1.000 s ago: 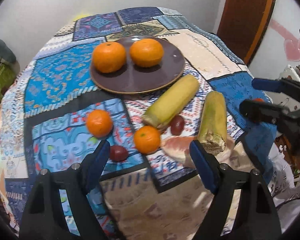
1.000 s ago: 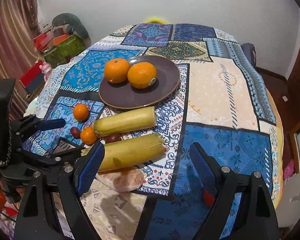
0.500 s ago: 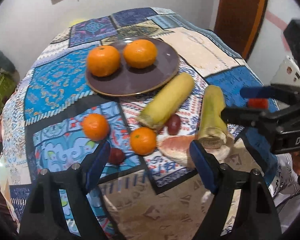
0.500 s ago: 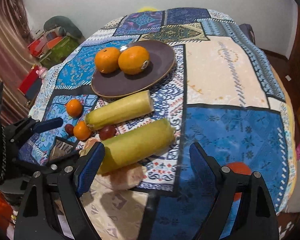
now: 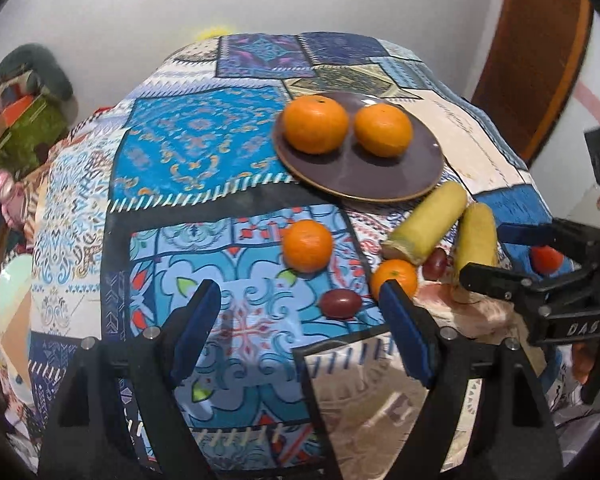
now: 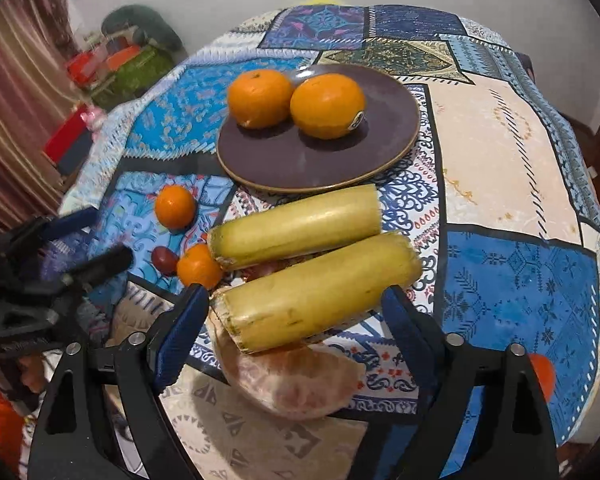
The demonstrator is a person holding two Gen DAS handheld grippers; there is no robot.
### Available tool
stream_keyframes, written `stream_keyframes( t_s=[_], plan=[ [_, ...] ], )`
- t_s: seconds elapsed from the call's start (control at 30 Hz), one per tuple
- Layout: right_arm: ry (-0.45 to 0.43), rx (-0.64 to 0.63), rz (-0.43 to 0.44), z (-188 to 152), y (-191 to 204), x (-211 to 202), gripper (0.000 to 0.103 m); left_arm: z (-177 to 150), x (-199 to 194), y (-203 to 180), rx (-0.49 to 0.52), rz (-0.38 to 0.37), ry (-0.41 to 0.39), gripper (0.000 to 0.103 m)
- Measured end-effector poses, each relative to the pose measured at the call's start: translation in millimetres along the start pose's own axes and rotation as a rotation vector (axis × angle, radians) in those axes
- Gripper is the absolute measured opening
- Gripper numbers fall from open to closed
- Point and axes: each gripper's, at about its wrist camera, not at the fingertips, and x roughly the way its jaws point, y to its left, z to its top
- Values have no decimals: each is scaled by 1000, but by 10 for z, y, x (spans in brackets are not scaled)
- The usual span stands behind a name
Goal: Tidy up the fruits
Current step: 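Grasp a yellow corn cob with the right tool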
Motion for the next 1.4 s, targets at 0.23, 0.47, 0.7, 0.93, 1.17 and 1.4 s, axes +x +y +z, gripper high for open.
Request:
stream_keyframes(
  t_s=[0.23,0.47,0.7,0.93,1.17,1.4],
  plan=[
    [-24,-26,-19,0,3,24,88,37,-1,16,-5,0,-3,82],
    [-6,-93,-11,-75,-131,-101,39,171,67,-246,51,-26,-2,82],
    [21,-2,-20,-201,-606,-180,31,361,328,-627,137,-66,60,82],
    [29,46,-20,-287,-793,-268,31,518,614,-866,166,-118,126,81],
    [-14,78,15,-160,-829,-368,37,609,760,-1049,201,-157,145,72],
    [-42,64,3,-41,-831,-321,42,587,1000,-1048,190,-172,216,63]
  ],
)
